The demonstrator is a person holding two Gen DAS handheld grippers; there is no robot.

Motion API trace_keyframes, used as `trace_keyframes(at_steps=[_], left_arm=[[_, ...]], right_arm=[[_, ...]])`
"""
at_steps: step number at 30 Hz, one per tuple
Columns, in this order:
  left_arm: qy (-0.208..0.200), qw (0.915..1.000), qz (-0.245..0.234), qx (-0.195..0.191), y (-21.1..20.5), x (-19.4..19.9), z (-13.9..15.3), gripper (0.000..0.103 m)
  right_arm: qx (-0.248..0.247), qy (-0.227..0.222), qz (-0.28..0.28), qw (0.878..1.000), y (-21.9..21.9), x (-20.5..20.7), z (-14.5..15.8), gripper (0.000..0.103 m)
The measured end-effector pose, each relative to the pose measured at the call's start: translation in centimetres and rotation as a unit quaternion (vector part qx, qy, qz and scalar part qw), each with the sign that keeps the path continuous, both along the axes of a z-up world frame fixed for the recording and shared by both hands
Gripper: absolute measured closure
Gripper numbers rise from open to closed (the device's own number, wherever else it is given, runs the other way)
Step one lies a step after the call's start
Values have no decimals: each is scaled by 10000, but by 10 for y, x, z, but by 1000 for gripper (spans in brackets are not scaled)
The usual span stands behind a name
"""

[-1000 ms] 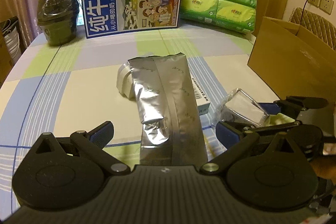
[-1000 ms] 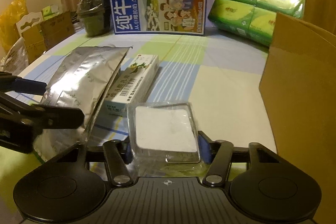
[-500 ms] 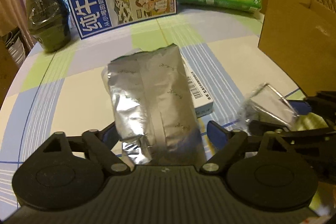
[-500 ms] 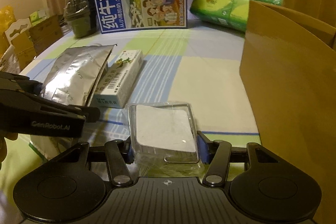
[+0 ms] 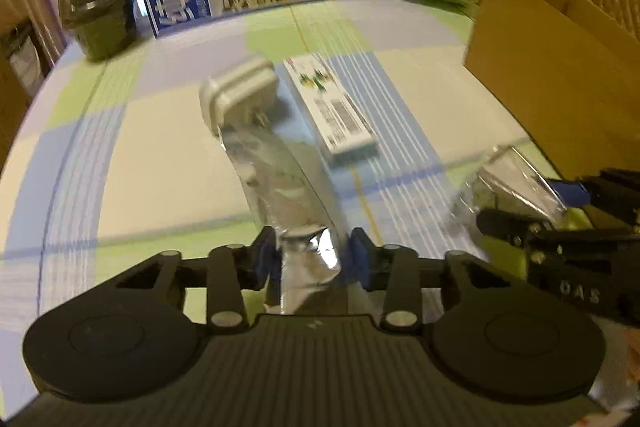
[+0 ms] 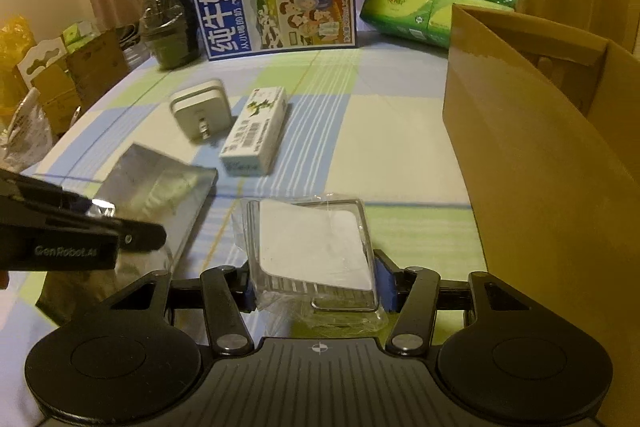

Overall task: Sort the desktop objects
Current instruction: 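Close the left tool on the foil bag while the right tool grasps the plastic case, then lift the foil bag in the left tool while the right tool carries the case toward the cardboard box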

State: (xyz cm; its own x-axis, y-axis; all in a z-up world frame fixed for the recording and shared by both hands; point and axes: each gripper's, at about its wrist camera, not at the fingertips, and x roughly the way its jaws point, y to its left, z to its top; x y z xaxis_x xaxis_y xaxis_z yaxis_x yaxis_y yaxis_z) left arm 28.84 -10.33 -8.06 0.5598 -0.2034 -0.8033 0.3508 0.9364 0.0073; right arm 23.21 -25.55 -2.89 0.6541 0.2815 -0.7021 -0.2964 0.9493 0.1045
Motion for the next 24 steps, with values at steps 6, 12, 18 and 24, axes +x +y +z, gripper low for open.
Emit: trace_keyframes(at_steps=[6, 12, 18, 24], left_arm=[[437, 9984, -71, -344, 9, -42, 9, 78], [648, 9974, 64, -311, 16, -61, 13, 74], [906, 9959, -3, -3, 9, -50, 13, 45], [1261, 9911, -139, 394, -5, -34, -1, 46]], right_arm=[[152, 175, -70, 9997, -7, -39, 5, 52], [315, 308, -200, 9988, -15, -62, 6, 52], [322, 370, -211, 9986, -18, -67, 4, 52], [242, 371, -166, 9989, -18, -64, 4, 52]])
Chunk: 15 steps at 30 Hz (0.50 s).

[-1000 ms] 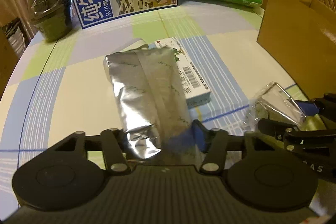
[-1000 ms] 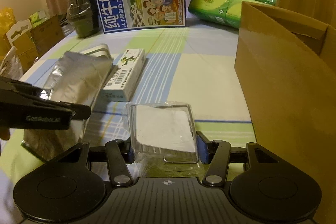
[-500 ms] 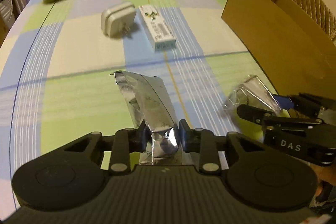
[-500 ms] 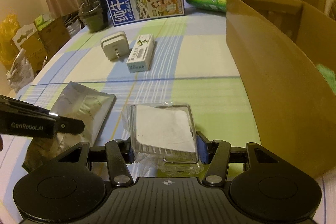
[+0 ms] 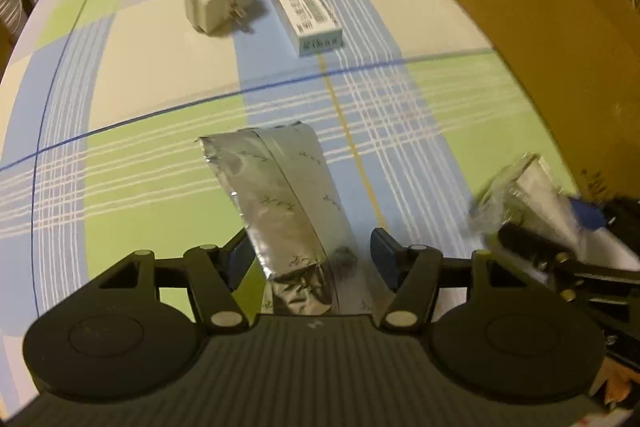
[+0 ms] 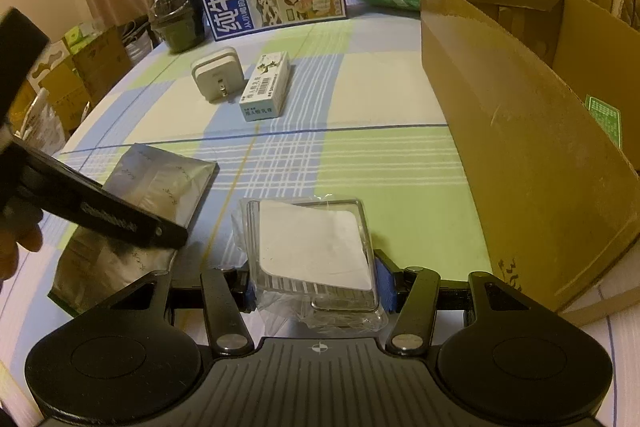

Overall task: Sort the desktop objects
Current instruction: 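Lift the foil bag in the left tool while the right tool carries the case toward the cardboard box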

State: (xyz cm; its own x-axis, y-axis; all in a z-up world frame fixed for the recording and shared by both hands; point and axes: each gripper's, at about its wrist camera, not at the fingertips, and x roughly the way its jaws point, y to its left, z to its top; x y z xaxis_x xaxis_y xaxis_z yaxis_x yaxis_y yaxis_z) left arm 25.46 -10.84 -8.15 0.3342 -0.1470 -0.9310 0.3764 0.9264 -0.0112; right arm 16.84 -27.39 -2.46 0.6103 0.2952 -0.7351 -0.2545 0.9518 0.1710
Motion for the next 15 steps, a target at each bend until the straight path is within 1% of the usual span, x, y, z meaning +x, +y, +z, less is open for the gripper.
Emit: trace_keyframes(at_steps=[2, 3, 4, 6, 8, 11, 15], left_arm=[[77, 9998, -75, 149, -3, 3, -6, 50], [140, 9997, -88, 180, -4, 4, -10, 50], [183, 9996, -98, 178, -4, 5, -12, 52], [169, 9997, -101, 169, -3, 5, -14, 52], [130, 9997, -121, 153, -1, 4, -12, 59], [51, 9996, -242, 155, -1, -2, -10, 63], [97, 9993, -348, 47, 3, -17, -4, 69]], right_arm=[[-22, -2, 18, 10000, -1, 1, 0, 52], [-29, 3, 26, 10000, -1, 1, 0, 52], [-39, 12, 37, 10000, -1, 1, -1, 52], [-52, 28, 53, 10000, -1, 1, -2, 52], [-57, 48, 53, 10000, -1, -1, -2, 52], [-60, 63, 62, 9999, 1, -5, -1, 52], [-48, 83, 40, 9999, 1, -14, 2, 52]])
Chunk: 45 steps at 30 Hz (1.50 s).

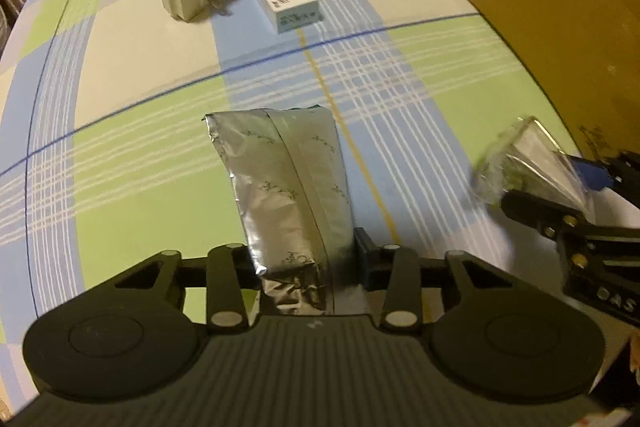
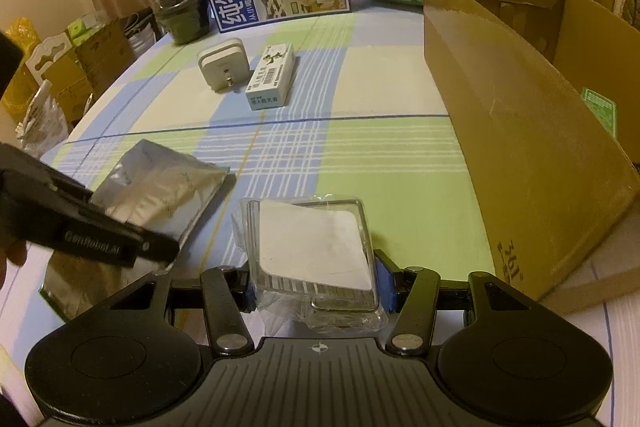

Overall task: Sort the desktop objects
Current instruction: 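Lift the foil bag in the left tool while the right tool carries the case toward the cardboard box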

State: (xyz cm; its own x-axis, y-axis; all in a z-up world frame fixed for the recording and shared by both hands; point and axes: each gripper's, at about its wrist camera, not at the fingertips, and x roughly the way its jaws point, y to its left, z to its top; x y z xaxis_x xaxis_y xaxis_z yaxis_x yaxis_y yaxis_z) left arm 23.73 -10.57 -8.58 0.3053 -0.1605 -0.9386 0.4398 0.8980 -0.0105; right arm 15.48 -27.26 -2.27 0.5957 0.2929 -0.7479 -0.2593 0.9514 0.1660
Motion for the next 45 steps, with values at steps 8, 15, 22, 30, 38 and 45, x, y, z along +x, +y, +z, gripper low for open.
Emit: trace_keyframes(at_steps=[8, 15, 22, 30, 38, 45], left_arm=[[75, 9996, -64, -268, 0, -40, 9, 71], [43, 9982, -43, -596, -7, -73, 25, 71], [-117, 9960, 45, -890, -13, -100, 47, 71], [-241, 9922, 73, -1221, -20, -130, 65, 71], [-280, 9896, 48, -1413, -31, -151, 75, 71], [-356, 9874, -26, -1539, -42, -162, 87, 71]], right_arm=[[50, 6, -60, 10000, -4, -29, 9, 52], [49, 20, -302, 9995, -18, -60, 18, 52], [4, -53, -530, 9986, -36, -87, 32, 52], [-64, -262, -678, 9973, -52, -111, 56, 52], [-154, -459, -786, 9957, -67, -122, 72, 52], [-161, -605, -939, 9936, -84, -131, 84, 52]])
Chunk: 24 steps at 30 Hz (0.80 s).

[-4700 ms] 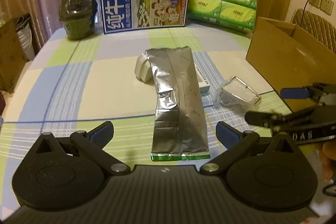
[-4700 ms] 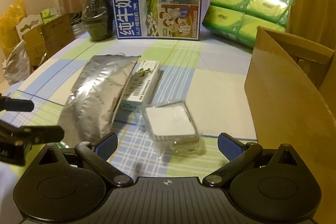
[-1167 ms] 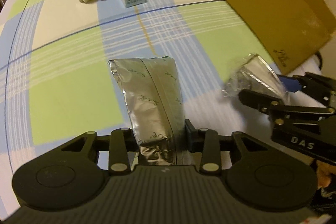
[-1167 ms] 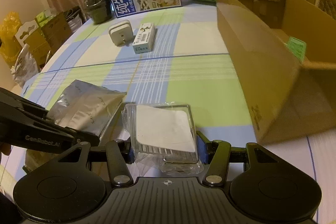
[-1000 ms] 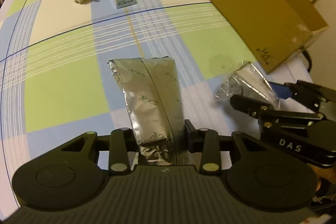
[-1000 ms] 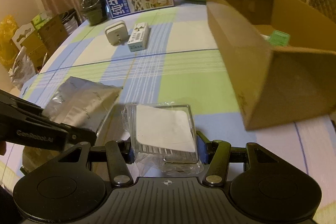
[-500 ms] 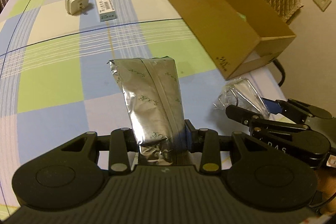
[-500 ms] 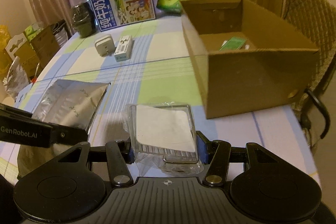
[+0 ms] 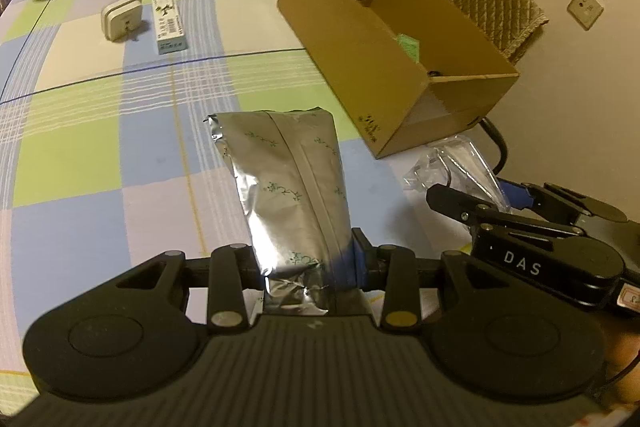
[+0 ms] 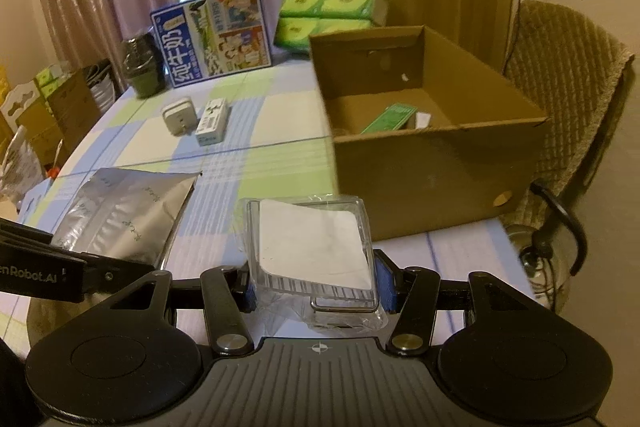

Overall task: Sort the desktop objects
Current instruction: 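Lift the foil bag in the left tool while the right tool carries the case toward the cardboard box, then open the left tool to drop the foil bag while the right tool drops the case into the box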

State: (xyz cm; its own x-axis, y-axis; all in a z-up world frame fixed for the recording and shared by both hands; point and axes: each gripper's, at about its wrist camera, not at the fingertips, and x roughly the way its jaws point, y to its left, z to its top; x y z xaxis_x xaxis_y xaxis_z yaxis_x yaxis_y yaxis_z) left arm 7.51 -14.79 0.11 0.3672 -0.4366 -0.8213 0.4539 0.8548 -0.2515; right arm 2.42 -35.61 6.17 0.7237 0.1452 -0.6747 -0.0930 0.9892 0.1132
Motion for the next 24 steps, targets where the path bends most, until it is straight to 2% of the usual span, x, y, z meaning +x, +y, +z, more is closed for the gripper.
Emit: trace_keyframes(at_steps=[24], left_arm=[[-122, 9980, -512, -344, -74, -12, 35, 71]], right_arm=[[-68, -394, -547, 9977, -70, -11, 34, 52]])
